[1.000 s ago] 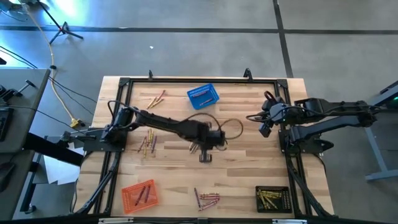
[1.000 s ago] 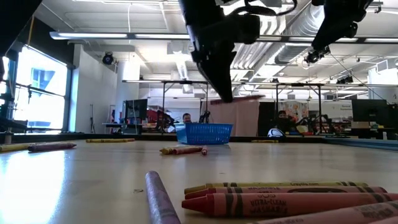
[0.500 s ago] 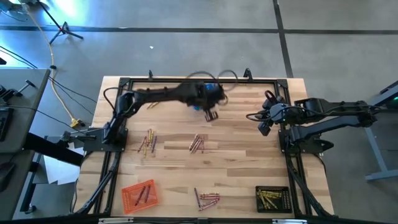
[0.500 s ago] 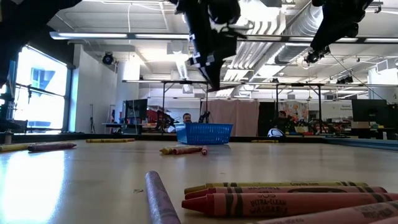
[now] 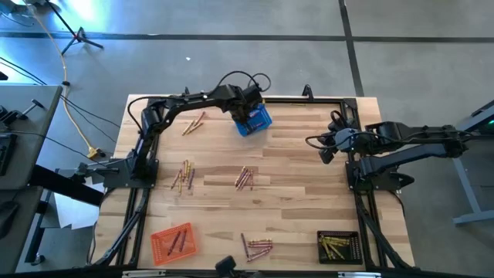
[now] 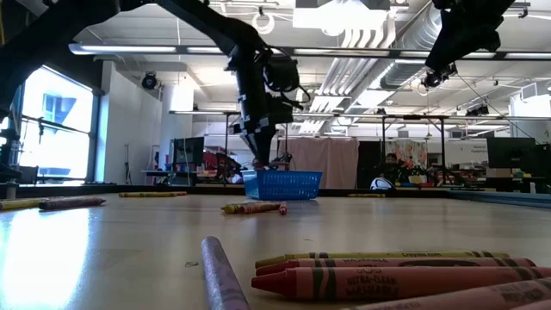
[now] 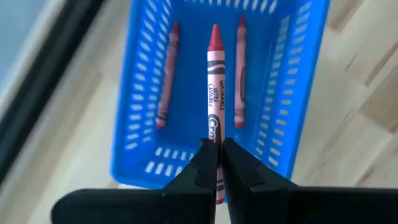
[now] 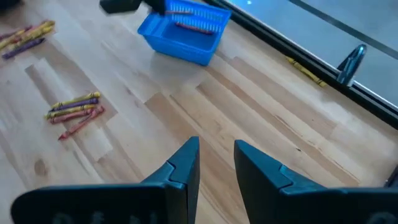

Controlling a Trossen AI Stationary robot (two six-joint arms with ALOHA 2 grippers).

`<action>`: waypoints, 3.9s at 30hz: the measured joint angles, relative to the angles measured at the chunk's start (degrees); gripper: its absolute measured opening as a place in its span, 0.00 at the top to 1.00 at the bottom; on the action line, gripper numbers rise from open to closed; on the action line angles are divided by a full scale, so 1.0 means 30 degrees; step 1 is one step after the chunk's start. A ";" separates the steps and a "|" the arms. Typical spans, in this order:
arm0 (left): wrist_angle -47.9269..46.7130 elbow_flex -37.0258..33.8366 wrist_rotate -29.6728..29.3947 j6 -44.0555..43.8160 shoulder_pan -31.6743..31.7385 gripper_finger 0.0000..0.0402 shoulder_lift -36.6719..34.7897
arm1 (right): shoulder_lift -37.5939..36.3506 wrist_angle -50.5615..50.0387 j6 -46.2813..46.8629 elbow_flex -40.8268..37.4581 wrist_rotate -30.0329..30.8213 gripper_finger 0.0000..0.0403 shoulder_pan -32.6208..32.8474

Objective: Sort crayons
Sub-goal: Put the red crayon into the blue bin, then put the yellow crayon into the black bin

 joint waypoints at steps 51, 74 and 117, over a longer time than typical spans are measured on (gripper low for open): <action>-0.1489 -0.3593 0.0002 -1.2344 -0.9919 0.79 -0.1003 | 0.0029 -0.1205 0.0144 0.0000 0.0435 0.79 0.0005; 0.0925 -0.5291 -0.0087 -1.4350 -0.9101 0.79 -0.0988 | 0.0029 -0.2091 0.0076 0.0000 0.0373 0.79 0.0004; 0.1290 -0.5203 -0.0599 -1.4685 -0.8625 0.86 0.0633 | 0.0026 -0.2084 0.0676 0.0000 0.0377 0.79 0.0000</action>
